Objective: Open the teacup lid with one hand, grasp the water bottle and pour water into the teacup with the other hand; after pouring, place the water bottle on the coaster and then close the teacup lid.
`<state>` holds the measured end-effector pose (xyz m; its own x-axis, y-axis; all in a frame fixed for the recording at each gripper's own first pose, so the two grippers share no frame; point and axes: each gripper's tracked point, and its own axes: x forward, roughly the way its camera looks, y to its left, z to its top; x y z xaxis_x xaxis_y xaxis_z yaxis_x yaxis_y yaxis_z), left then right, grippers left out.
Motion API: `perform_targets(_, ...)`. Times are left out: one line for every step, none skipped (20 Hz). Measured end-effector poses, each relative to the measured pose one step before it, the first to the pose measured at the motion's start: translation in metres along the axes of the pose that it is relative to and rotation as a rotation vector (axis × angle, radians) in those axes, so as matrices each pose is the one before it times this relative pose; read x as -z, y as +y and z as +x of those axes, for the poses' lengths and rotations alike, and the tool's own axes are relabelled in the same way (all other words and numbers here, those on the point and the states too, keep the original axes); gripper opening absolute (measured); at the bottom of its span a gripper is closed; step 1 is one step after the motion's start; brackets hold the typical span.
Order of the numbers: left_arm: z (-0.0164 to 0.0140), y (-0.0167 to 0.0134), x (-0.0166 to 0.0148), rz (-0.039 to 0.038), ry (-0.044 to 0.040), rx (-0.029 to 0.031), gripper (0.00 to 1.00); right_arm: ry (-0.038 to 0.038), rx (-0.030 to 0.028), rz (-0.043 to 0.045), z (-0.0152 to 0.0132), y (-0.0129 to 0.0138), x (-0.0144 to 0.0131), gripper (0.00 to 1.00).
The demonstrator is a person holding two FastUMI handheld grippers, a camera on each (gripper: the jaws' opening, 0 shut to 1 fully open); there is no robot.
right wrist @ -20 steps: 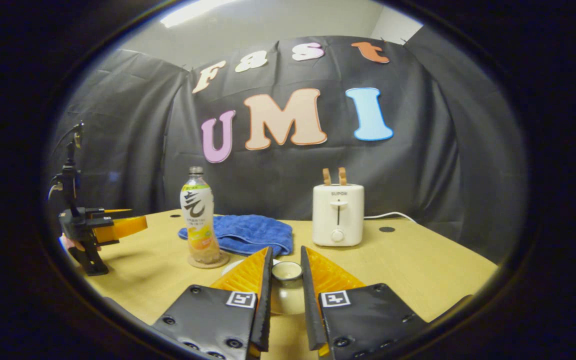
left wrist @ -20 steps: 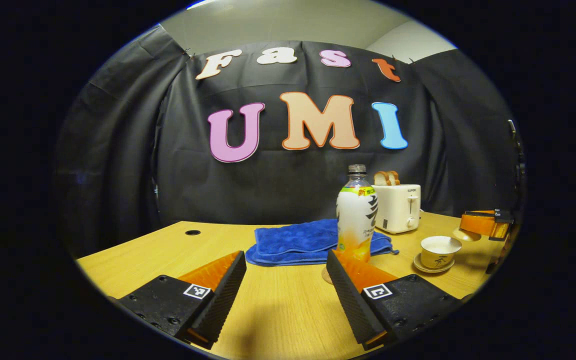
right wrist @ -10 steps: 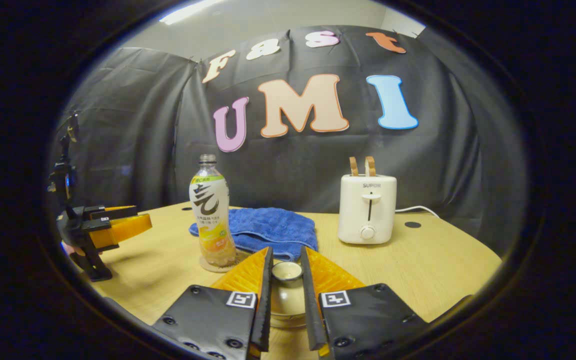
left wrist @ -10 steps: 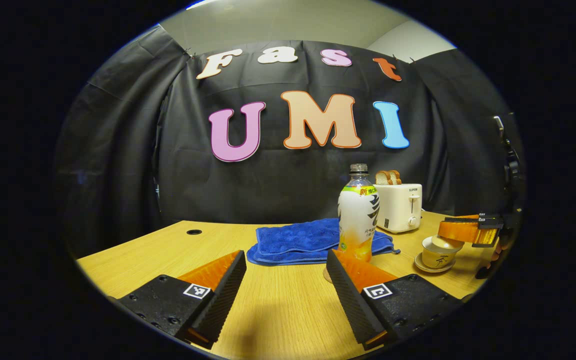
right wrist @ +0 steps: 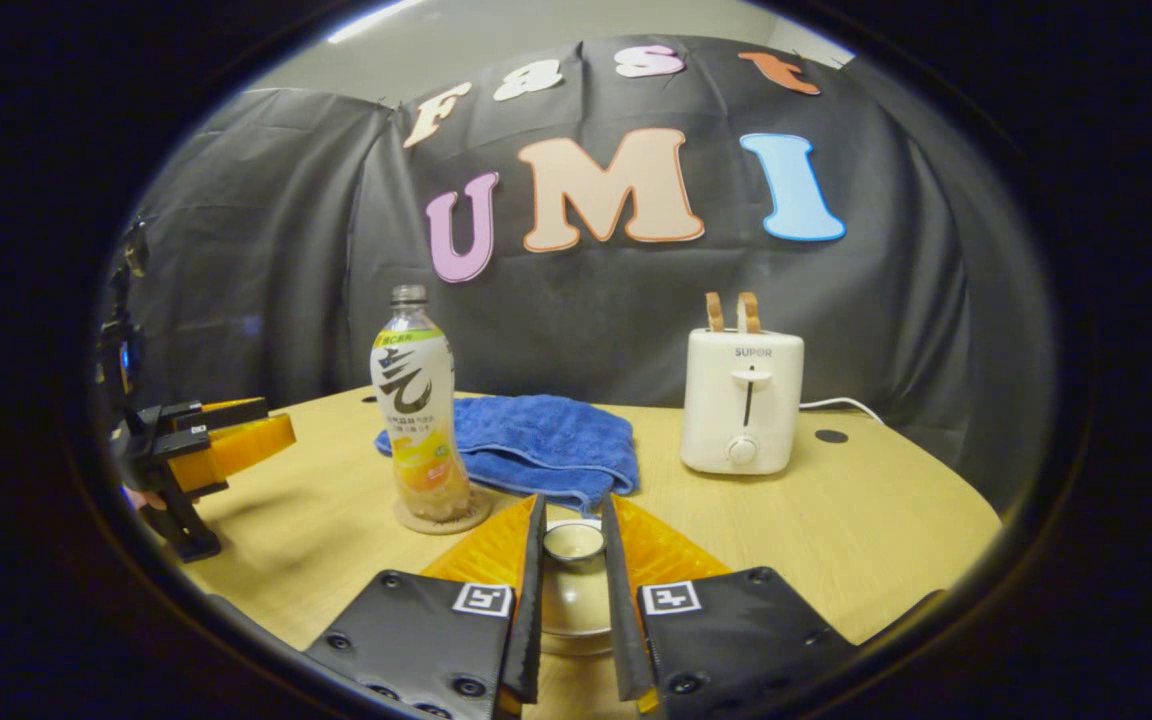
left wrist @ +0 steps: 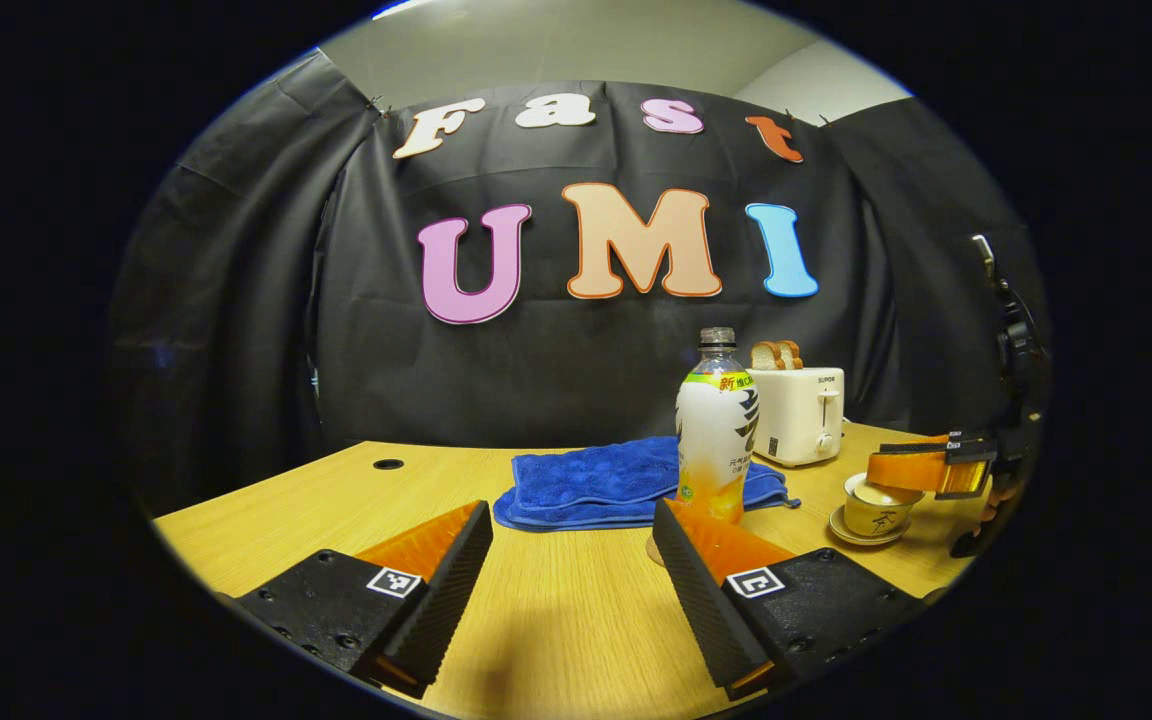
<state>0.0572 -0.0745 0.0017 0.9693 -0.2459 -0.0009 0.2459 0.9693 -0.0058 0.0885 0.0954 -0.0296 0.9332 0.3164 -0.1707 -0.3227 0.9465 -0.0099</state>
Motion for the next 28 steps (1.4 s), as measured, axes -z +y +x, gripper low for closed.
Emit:
perform_targets(0.00014,0.00031,0.00026,-0.00022,-0.00073,0.00003,0.95,0.00879,-0.00184,0.00054,0.00023,-0.00001,0.00092,0.32)
perform_targets(0.00008,0.00021,0.00015,0.00006,-0.00017,-0.0001,0.94,0.00161,0.00005,0.00583,-0.00058,-0.0008,0.00039,0.34)
perform_targets(-0.00036,-0.00001,0.00022,0.00006,-0.00037,0.00006,0.94,0.00098,0.00029,0.00413,0.00101,-0.00072,0.00013,0.35)
perform_targets(-0.00003,-0.0003,-0.00033,-0.00012,-0.00029,0.00016,0.95,0.0002,0.00359,0.00183,-0.00117,0.00053,-0.00017,0.37)
perform_targets(0.00073,0.00038,0.00071,0.00019,0.00036,-0.00008,0.95,0.00009,0.00086,-0.00102,0.0008,-0.00011,0.0003,0.39)
perform_targets(-0.00047,-0.00014,-0.00018,-0.00017,-0.00036,0.00026,0.95,-0.00351,-0.00497,-0.00094,-0.00164,0.00097,0.00005,0.4)
perform_targets(-0.00013,0.00015,-0.00041,-0.00001,-0.00018,0.00008,0.95,-0.00473,-0.00302,-0.00076,-0.00123,0.00054,-0.0013,0.42)
perform_targets(-0.00008,-0.00005,0.00012,0.0001,0.00005,0.00034,0.95,-0.00628,-0.00289,0.00144,-0.00122,0.00076,-0.00072,0.47)
perform_targets(0.0001,0.00018,0.00023,0.00005,-0.00014,0.00002,0.95,-0.009,0.00361,0.00514,-0.00125,-0.00163,-0.00143,0.51)
perform_targets(0.00049,0.00003,0.00036,-0.00013,-0.00014,0.00007,0.95,-0.01213,0.00147,0.00601,-0.00334,-0.00079,-0.00168,0.56)
perform_targets(0.00005,0.00019,-0.00043,0.00001,-0.00004,0.00019,0.95,-0.01143,0.00295,0.00492,-0.0033,-0.00045,-0.0013,0.6)
perform_targets(-0.00033,0.00003,-0.00022,-0.0002,-0.00039,0.00022,0.95,-0.0099,0.0024,0.00356,-0.00369,-0.00075,-0.00125,0.65)
perform_targets(-0.00054,-0.00045,-0.00019,0.00003,0.00009,0.00018,0.95,-0.00864,-0.00725,0.00271,-0.00441,0.00138,-0.00173,0.69)
perform_targets(-0.00026,0.00023,-0.00022,-0.00022,-0.00038,0.0002,0.94,-0.00708,-0.00215,0.00177,-0.005,0.00101,-0.00086,0.74)
perform_targets(-0.00036,-0.00009,0.00056,-0.00003,-0.00015,-0.00009,0.95,-0.00597,0.0043,-0.00036,-0.00377,-0.00144,-0.00085,0.78)
perform_targets(-0.00002,0.00045,0.00009,0.00005,-0.00009,-0.00051,0.95,-0.00852,0.0031,-0.00109,-0.00533,-0.00048,-0.00098,0.83)
perform_targets(0.00001,0.00023,-0.0006,-0.00003,-0.00047,-0.00009,0.95,-0.00737,0.004,-0.00284,-0.00477,-0.00051,-0.00157,0.87)
perform_targets(-0.00061,0.00015,-0.00046,0.00016,0.00018,-0.00007,0.94,-0.00597,0.0025,-0.00431,-0.00423,-0.00034,-0.00025,0.92)
perform_targets(-0.00006,0.00025,0.00012,0.00028,-0.00003,-0.00123,0.95,-0.00475,0.00334,-0.00406,-0.00344,-0.00043,-0.00113,0.92)
perform_targets(0.00038,0.00048,0.00027,0.00036,0.00011,-0.00231,0.95,-0.00891,0.00355,-0.00065,-0.00391,-0.001,-0.00123,0.92)
perform_targets(-0.00001,0.00072,-0.00001,0.00005,-0.0006,-0.00168,0.95,-0.01221,0.00532,0.00313,-0.00301,-0.00125,-0.00186,0.92)
perform_targets(-0.00062,0.00084,0.00029,0.00073,0.00095,-0.00302,0.94,-0.0148,0.007,0.00453,-0.00302,-0.00167,-0.00278,0.92)
perform_targets(0.00028,0.00018,0.00031,-0.00031,-0.00056,-0.00357,0.94,-0.01769,0.01065,0.00377,-0.00193,-0.00274,-0.00312,0.93)
perform_targets(-0.00024,0.00011,0.00035,-0.0006,0.00044,-0.00134,0.94,-0.01588,0.01082,-0.00253,-0.00174,-0.00158,-0.00236,0.94)
perform_targets(-0.00103,0.00109,0.0003,-0.00061,0.00131,-0.00291,0.94,0.00444,0.00901,-0.01268,-0.00097,-0.00105,0.00106,0.95)
perform_targets(-0.00102,0.00203,0.00034,-0.00107,0.0009,-0.00655,0.95,-0.00351,0.00697,0.00493,-0.00176,-0.00134,-0.0009,0.96)
perform_targets(-0.00135,0.00156,0.00023,-0.00027,0.00201,-0.00898,0.95,0.00045,0.01738,-0.00175,-0.00042,-0.00464,0.00018,0.97)
perform_targets(-0.00154,0.00219,-0.00069,0.00141,-0.00152,-0.01001,0.95,-0.00067,0.02051,0.00057,-0.00161,-0.0051,0.00004,0.98)
